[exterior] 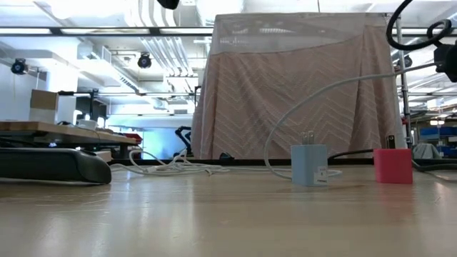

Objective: Plug in charger cables
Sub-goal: Insert the black charger adapter into the right black outlet extension

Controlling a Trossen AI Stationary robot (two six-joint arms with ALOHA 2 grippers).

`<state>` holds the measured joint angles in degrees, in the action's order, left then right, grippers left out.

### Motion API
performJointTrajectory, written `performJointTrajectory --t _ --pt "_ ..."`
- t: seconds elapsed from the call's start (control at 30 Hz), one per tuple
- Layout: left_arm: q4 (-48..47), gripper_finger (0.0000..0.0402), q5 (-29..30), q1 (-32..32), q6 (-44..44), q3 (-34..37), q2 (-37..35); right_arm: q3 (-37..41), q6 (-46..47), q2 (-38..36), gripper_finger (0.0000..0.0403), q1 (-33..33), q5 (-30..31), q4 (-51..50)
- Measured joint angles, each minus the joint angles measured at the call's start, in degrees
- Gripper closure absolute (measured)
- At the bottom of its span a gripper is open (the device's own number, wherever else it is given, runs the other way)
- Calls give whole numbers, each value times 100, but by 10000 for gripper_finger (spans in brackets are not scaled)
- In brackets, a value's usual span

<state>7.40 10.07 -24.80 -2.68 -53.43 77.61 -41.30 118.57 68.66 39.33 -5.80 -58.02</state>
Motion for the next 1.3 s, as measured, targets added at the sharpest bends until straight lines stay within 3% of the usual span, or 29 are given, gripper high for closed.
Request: performJointTrajectory --t 0.4,1.3 --pt "7 288 0 7 56 0 15 236 -237 0 268 -390 -413 342" --pt "53 287 0 9 44 0 15 336 -357 8 268 -527 -116 332"
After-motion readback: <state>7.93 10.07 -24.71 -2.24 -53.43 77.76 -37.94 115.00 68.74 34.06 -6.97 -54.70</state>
